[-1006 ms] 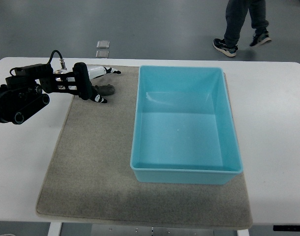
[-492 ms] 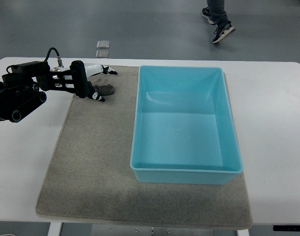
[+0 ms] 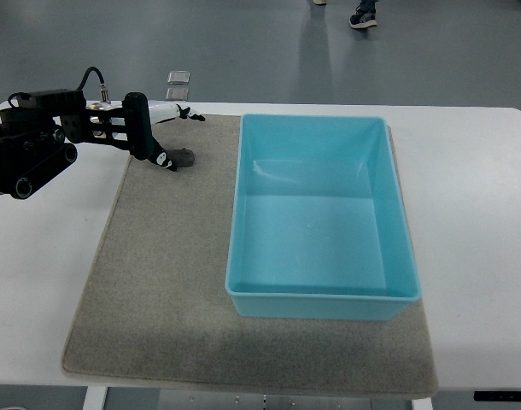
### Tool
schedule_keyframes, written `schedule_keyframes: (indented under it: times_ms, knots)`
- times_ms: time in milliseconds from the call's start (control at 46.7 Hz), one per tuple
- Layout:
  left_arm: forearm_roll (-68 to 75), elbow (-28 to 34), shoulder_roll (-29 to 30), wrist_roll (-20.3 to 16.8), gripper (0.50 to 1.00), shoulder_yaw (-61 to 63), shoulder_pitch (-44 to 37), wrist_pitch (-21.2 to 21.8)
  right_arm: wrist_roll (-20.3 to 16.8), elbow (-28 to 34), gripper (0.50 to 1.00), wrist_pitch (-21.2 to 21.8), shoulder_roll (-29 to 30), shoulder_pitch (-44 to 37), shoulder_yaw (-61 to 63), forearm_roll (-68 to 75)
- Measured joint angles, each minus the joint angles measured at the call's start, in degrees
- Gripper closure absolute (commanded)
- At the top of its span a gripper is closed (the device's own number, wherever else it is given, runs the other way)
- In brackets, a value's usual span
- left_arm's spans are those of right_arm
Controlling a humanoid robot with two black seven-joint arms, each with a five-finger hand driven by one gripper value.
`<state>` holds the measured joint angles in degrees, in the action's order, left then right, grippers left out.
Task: Place brown hippo in blue box with left hand
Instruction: 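Lower the left hand onto the brown hippo and close the fingers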
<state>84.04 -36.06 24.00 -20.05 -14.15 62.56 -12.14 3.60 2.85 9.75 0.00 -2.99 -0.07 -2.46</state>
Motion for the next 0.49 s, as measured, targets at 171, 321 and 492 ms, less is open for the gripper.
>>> schedule_keyframes:
  times_ms: [171,321,492]
  knots:
    - [0.3,0.1,0.4,-0.3,0.536,0.0,0.2,-1.4,0.0,0.0,0.564,0.0,0.0,0.0,0.0,0.0]
    - [0.5,0.2,0.4,-0.6,0.581,0.0,0.5,-1.4,0.0,0.0,0.564,0.0,0.0,0.0,0.0,0.0]
    - [0.8,0.3,0.4,-1.6,0.641,0.1,0.2,-1.1,0.0,0.0,0.564,0.0,0.0,0.0,0.0,0.0]
